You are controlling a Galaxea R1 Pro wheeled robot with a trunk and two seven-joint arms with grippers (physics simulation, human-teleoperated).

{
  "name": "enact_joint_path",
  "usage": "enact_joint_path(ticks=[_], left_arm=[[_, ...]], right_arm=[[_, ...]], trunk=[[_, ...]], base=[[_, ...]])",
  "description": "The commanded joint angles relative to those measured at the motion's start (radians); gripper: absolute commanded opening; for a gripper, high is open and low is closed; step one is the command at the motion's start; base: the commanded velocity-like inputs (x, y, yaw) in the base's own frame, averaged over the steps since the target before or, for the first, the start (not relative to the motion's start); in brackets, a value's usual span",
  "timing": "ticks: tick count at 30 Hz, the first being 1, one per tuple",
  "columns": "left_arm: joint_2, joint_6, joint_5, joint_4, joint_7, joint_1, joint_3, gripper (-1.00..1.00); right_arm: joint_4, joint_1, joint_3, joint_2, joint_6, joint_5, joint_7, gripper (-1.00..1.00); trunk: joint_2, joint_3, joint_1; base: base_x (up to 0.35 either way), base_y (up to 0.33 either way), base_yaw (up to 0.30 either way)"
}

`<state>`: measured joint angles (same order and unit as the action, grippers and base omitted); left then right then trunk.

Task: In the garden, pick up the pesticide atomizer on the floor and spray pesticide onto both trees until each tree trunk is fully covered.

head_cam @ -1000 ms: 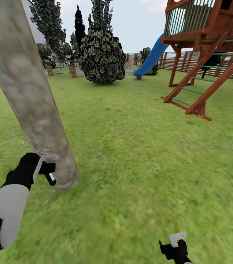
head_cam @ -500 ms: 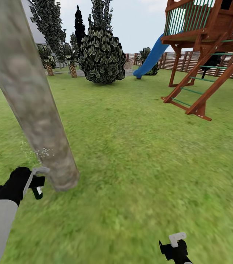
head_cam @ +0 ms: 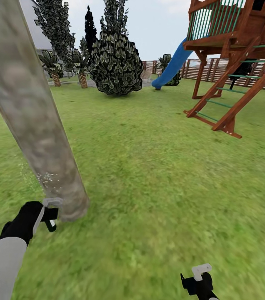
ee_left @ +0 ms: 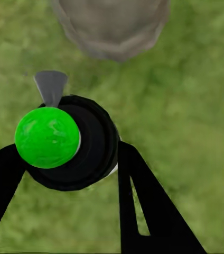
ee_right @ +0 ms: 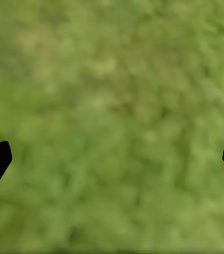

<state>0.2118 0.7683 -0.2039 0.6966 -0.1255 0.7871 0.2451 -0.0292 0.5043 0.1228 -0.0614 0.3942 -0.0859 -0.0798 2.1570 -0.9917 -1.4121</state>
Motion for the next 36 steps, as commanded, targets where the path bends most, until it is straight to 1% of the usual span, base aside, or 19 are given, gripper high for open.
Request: enact_joint_path(ticks=[1, 2, 3, 4, 5, 6, 9, 11, 15, 17, 19, 24, 25, 28, 30, 33, 35, 36], left_arm=[[0.022, 0.0, 0.01, 0.0, 0.0, 0.0, 0.0, -1.0], [0.04, 0.0, 0.01, 0.0, 0.0, 0.0, 0.0, -1.0], [0.048, 0.0, 0.011, 0.0, 0.0, 0.0, 0.0, -1.0], [0.048, -0.011, 0.013, 0.0, 0.001, 0.0, 0.0, -1.0], [0.029, -0.079, 0.016, -0.024, 0.004, -0.001, 0.001, -1.0], [0.006, -0.125, 0.015, -0.058, 0.005, 0.0, 0.002, -1.0], [-0.02, -0.167, 0.016, -0.088, 0.006, 0.0, 0.003, -1.0], [-0.022, -0.195, 0.018, -0.092, 0.005, 0.0, 0.002, -1.0], [-0.019, -0.207, 0.015, -0.142, 0.006, -0.01, 0.002, -1.0], [-0.021, -0.243, 0.016, -0.145, 0.006, -0.019, 0.003, -1.0], [-0.024, -0.255, 0.019, -0.146, 0.007, -0.021, 0.003, -1.0], [-0.037, -0.257, 0.018, -0.146, 0.007, -0.022, 0.004, -1.0], [-0.037, -0.257, 0.017, -0.146, 0.007, -0.022, 0.011, -1.0], [-0.037, -0.259, 0.016, -0.146, 0.007, -0.022, 0.062, -1.0], [-0.038, -0.259, 0.015, -0.146, 0.007, -0.022, 0.076, -1.0], [-0.041, -0.259, 0.014, -0.146, 0.007, -0.022, 0.076, -1.0], [-0.055, -0.259, 0.005, -0.146, 0.013, -0.022, 0.072, -1.0], [-0.059, -0.259, 0.005, -0.146, 0.057, -0.022, 0.071, -1.0]], right_arm=[[0.0, 0.0, 0.0, 0.0, 0.0, 0.0, 0.0, 1.0], [0.0, 0.0, 0.0, -0.001, 0.0, 0.0, 0.0, 1.0], [0.0, 0.0, 0.0, -0.001, 0.0, 0.0, 0.0, 1.0], [0.0, 0.0, 0.0, 0.0, 0.0, 0.0, 0.0, 1.0], [0.0, 0.0, 0.0, 0.002, 0.0, 0.0, 0.0, 1.0], [0.0, 0.0, 0.0, 0.003, 0.0, 0.0, 0.0, 1.0], [0.0, 0.0, 0.0, 0.003, 0.0, 0.0, 0.0, 1.0], [0.0, 0.0, 0.0, 0.003, 0.0, 0.0, 0.0, 1.0], [0.0, 0.0, 0.0, 0.002, 0.0, 0.0, -0.001, 1.0], [0.0, 0.0, 0.0, 0.002, 0.0, 0.0, -0.002, 1.0], [0.0, 0.0, 0.0, 0.002, 0.0, 0.0, -0.002, 1.0], [0.0, 0.0, 0.0, 0.003, 0.0, 0.0, 0.0, 1.0], [0.0, 0.0, 0.0, 0.003, 0.0, 0.0, 0.0, 1.0], [0.0, 0.0, 0.0, 0.003, 0.0, 0.0, 0.0, 1.0], [0.0, 0.0, 0.0, 0.003, 0.0, 0.0, 0.0, 1.0], [0.0, 0.0, 0.0, 0.003, 0.0, 0.0, 0.0, 1.0], [0.0, 0.0, 0.0, 0.003, 0.0, 0.0, 0.0, 1.0], [0.0, 0.0, 0.0, 0.003, 0.0, 0.0, 0.0, 1.0]], trunk=[[0.0, 0.0, 0.0], [0.0, 0.0, 0.0], [0.0, 0.0, 0.0], [0.0, 0.0, 0.0], [0.0, 0.0, 0.0], [0.0, 0.0, 0.0], [0.0, 0.0, 0.0], [0.0, 0.0, 0.0], [0.0, 0.0, 0.0], [0.0, 0.0, 0.0], [0.0, 0.0, 0.0], [0.0, 0.0, 0.0], [0.0, 0.0, 0.0], [0.0, 0.0, 0.0], [0.0, 0.0, 0.0], [0.0, 0.0, 0.0], [0.0, 0.0, 0.0], [0.0, 0.0, 0.0]], base=[[0.0, 0.0, 0.0], [0.0, 0.0, 0.0], [0.0, 0.0, 0.016], [0.0, 0.0, 0.213], [0.0, 0.0, 0.26], [0.0, 0.0, 0.27], [0.0, 0.0, 0.274], [0.0, 0.0, 0.123], [0.015, -0.032, 0.012], [0.089, -0.217, 0.0], [0.028, -0.261, 0.0], [0.145, -0.235, 0.03], [0.237, -0.189, 0.223], [0.24, -0.187, 0.26], [0.239, -0.188, 0.275], [0.195, -0.214, 0.276], [0.047, -0.262, 0.277], [0.011, -0.272, 0.277]])
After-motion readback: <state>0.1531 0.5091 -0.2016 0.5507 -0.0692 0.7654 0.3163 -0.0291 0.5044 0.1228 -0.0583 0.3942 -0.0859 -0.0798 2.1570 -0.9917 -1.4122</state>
